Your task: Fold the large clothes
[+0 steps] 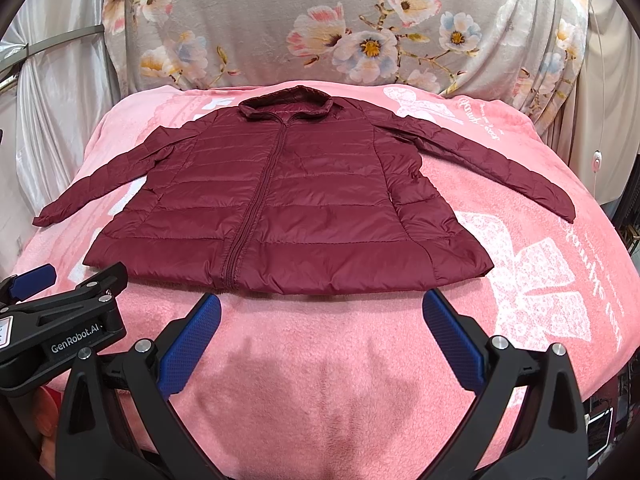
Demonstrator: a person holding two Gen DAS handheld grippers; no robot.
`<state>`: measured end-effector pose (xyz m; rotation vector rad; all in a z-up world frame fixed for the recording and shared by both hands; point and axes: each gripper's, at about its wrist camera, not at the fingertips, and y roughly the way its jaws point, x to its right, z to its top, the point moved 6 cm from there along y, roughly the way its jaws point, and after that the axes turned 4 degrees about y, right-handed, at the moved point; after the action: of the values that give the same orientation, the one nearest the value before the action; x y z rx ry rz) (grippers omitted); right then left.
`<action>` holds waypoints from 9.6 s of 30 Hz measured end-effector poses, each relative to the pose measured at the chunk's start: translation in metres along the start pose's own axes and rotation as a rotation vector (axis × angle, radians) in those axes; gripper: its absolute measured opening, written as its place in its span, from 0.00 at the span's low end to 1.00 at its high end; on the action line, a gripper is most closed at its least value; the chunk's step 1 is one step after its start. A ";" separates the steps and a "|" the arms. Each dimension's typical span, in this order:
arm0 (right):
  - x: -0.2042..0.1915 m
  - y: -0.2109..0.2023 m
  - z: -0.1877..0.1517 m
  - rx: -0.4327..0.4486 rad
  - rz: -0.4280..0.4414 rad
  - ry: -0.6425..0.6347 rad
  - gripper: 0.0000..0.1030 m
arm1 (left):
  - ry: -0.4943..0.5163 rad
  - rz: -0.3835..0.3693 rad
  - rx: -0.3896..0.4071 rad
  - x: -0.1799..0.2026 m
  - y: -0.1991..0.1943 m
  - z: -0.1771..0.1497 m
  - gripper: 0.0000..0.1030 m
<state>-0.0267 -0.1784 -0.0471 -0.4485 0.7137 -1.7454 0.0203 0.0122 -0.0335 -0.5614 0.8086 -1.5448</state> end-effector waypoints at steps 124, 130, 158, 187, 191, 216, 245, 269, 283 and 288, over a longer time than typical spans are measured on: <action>-0.013 0.232 0.194 0.001 0.295 0.090 0.67 | -0.267 -0.335 -0.089 -0.044 0.215 0.185 0.90; 0.097 0.253 0.192 -0.033 0.214 0.347 0.67 | -0.400 -0.429 -0.195 -0.016 0.261 0.196 0.74; 0.148 0.329 0.197 -0.094 0.051 0.389 0.02 | -0.078 0.018 -0.009 -0.008 0.285 0.202 0.05; -0.064 0.309 0.170 -0.113 0.142 -0.068 0.20 | -0.080 0.038 0.016 -0.005 0.284 0.201 0.10; -0.070 0.308 0.168 -0.093 0.093 -0.110 0.20 | -0.093 0.021 0.019 -0.006 0.283 0.201 0.12; -0.054 0.280 0.166 -0.045 0.087 -0.054 0.59 | -1.007 0.127 0.015 -0.380 0.220 0.073 0.32; 0.110 0.167 0.107 -0.015 0.022 0.199 0.72 | -0.101 -0.575 0.082 0.138 0.138 0.245 0.64; 0.025 0.240 0.189 -0.071 0.181 0.241 0.78 | -0.612 -0.449 -0.110 -0.100 0.242 0.184 0.64; 0.036 0.241 0.243 0.025 0.205 0.198 0.06 | -0.730 -0.464 -0.106 -0.110 0.292 0.227 0.46; 0.055 0.254 0.235 -0.011 0.086 0.102 0.06 | -0.623 -0.332 -0.124 -0.102 0.304 0.225 0.03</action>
<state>0.2890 -0.3307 -0.0457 -0.3332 0.8036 -1.6931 0.3996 0.0695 -0.1119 -1.2414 0.3388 -1.4893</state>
